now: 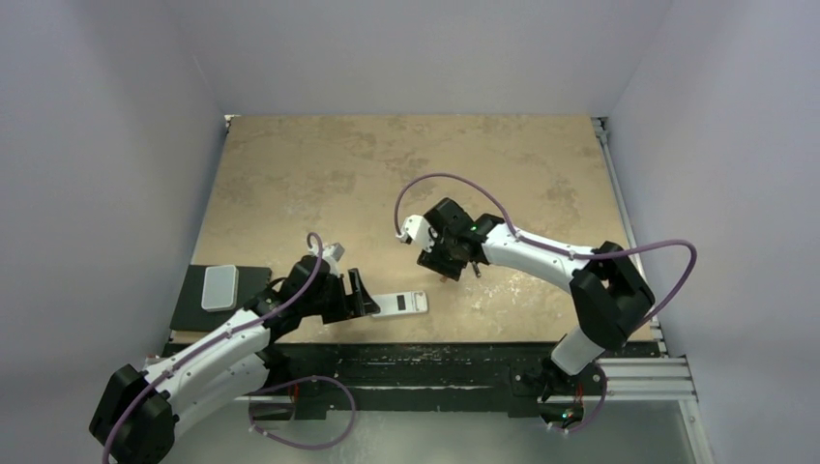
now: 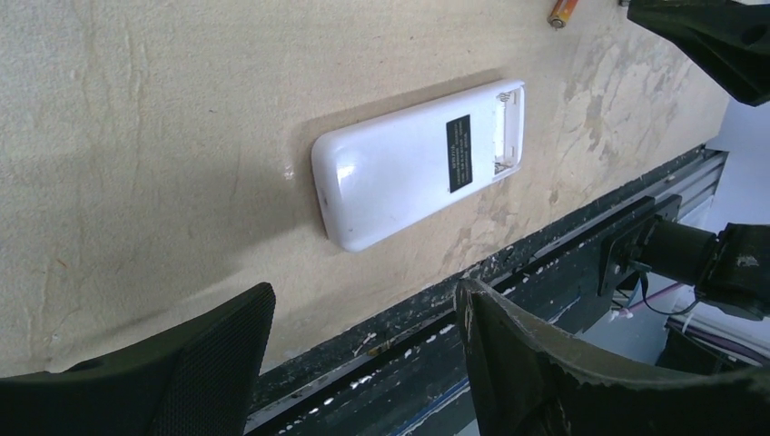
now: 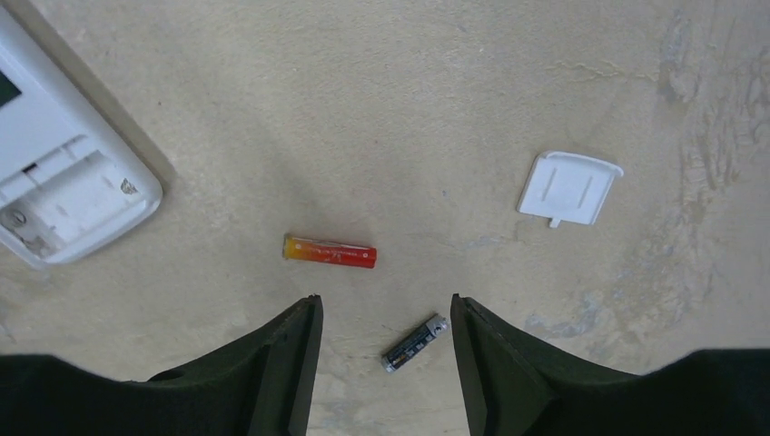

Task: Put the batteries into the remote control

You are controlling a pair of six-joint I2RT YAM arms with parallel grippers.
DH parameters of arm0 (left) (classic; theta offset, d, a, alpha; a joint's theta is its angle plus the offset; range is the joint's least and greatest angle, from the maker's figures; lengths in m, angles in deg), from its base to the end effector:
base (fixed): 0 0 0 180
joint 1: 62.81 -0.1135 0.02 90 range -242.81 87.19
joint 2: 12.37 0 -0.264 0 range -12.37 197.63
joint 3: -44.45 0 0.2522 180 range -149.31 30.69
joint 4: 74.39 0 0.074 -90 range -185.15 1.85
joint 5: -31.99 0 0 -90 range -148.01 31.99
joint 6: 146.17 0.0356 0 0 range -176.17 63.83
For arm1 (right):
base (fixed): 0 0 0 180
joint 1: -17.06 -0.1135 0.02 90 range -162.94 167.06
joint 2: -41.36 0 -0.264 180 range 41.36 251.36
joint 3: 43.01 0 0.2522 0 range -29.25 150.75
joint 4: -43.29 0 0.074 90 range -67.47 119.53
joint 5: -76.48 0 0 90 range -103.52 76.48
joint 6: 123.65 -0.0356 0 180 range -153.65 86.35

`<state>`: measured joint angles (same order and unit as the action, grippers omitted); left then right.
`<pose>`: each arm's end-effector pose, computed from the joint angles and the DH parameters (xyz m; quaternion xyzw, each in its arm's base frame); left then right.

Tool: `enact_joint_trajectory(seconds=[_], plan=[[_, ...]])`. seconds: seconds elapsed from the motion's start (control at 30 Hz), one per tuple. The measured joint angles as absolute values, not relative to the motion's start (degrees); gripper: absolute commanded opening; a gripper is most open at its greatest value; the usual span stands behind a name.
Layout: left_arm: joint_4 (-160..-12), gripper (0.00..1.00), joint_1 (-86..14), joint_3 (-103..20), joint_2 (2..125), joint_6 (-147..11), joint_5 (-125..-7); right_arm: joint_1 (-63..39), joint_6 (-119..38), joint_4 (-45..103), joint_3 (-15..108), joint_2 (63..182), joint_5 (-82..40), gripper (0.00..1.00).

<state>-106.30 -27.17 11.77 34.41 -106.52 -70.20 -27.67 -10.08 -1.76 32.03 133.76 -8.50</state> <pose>0.1251 -0.0990 0.1662 -0.0786 0.9195 -0.3260 0.2052 0.2313 0.2247 0.2050 -0.5360 0.8088 0.0019 0.2420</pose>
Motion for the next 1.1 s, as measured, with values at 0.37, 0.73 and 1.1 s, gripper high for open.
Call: enact_joint_trajectory(seconds=[0.37,0.73,1.1], plan=[[-105.0,0.74,-27.2,11.8,33.5,-106.1,-73.0,-29.6,4.8,-1.9,28.5,131.5,-10.9,0.59],[-105.0,0.74,-27.2,11.8,31.3,-106.1,-72.8,-30.3,11.1,-0.2,28.0,133.2,-13.1,0.54],[-105.0,0.75,-27.2,11.8,30.0,-106.1,-72.8,-30.3,13.7,1.0,27.7,135.8,-13.5,0.53]])
